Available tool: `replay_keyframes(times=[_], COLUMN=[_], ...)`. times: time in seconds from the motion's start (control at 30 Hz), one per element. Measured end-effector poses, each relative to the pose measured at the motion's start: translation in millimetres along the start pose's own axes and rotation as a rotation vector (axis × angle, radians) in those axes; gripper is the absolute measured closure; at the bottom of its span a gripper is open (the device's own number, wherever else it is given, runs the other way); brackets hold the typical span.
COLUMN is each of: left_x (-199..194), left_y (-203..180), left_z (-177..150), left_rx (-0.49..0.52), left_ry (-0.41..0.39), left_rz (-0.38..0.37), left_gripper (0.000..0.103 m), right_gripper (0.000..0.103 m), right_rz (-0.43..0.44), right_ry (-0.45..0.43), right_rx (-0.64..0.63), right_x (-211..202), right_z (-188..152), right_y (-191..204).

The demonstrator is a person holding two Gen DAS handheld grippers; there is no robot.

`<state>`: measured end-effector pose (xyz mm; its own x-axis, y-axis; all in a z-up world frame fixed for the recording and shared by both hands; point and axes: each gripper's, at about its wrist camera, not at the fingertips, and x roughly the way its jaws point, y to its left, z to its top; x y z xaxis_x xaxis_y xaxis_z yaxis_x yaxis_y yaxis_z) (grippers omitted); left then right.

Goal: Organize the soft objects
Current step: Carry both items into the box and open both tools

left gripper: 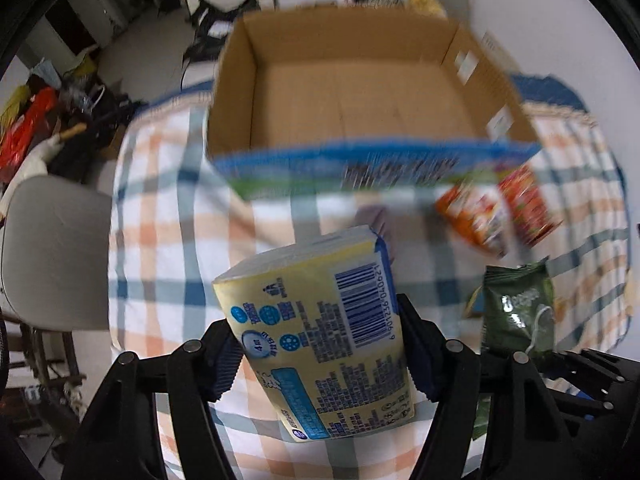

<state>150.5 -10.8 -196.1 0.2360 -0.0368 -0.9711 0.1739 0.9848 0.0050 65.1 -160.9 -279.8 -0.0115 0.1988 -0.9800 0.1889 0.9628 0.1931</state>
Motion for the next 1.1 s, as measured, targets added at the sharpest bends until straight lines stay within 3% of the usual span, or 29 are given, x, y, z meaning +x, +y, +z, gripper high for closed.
replay_keyframes(times=[0.23,0.5,0.67,0.8,0.9,1.1], left_x=[-33.3,-22.1,22.2,68.2,99.2,142.5], left_y=[5.6,4.5,12.4,13.8,10.5,9.5], left_z=[63.2,151.7,205.3,237.4,253.1,271.6], left_rx=[0.019,0.038,0.01,0.006,0.019,0.023], left_ry=[-0.07,-0.064,0.026,0.102,0.148,0.21], left_rz=[-0.063,-0.074,-0.132,-0.15,-0.152,-0.162], left_gripper=[0.037,0.037,0.036,0.036,0.04,0.042], right_gripper=[0.064,0.065,0.065,0.065,0.065,0.065], right_rz=[0.064,0.056,0.048,0.046,0.029,-0.002], right_ry=[-0.119,-0.224,-0.236,-0.204,-0.183,-0.14], right_rx=[-0.027,-0.063,-0.056,-0.043,-0.042,-0.034], right_x=[-80.0,-127.6,-114.2,-94.1,-68.7,-23.6], right_z=[20.8,107.9,162.8,239.2,288.2,338.4], right_y=[-1.4,10.7,13.9,12.3,20.0,20.9])
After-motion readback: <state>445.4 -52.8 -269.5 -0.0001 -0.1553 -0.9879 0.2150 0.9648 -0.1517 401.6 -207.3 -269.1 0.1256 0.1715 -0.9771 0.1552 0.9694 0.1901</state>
